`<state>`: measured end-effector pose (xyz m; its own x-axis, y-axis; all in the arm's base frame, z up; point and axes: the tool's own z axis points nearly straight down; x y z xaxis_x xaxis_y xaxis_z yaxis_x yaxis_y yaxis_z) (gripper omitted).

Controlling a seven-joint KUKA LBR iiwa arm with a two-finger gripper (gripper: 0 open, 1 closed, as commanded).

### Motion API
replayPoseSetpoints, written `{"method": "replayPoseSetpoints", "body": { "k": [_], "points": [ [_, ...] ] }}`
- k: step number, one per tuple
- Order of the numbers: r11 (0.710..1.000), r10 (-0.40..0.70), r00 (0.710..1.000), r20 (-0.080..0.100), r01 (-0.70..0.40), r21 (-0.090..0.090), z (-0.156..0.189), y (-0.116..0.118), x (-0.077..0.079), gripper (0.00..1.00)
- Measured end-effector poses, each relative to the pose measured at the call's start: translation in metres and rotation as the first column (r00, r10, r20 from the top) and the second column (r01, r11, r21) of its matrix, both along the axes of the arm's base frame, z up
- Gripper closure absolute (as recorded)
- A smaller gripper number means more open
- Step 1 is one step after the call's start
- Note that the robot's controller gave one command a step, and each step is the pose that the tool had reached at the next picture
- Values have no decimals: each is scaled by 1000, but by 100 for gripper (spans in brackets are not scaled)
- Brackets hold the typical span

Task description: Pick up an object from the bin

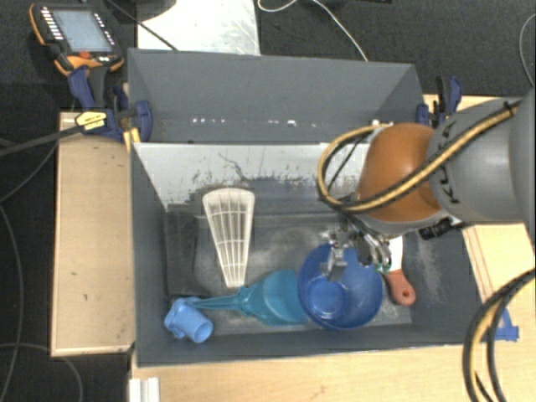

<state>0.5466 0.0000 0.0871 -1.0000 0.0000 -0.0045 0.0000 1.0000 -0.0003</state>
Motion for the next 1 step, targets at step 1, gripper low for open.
{"method": "replayPoseSetpoints", "body": {
  "k": [1],
  "points": [
    [1000,1,1000,0,-1,0,0,0,0,100]
  ]
}}
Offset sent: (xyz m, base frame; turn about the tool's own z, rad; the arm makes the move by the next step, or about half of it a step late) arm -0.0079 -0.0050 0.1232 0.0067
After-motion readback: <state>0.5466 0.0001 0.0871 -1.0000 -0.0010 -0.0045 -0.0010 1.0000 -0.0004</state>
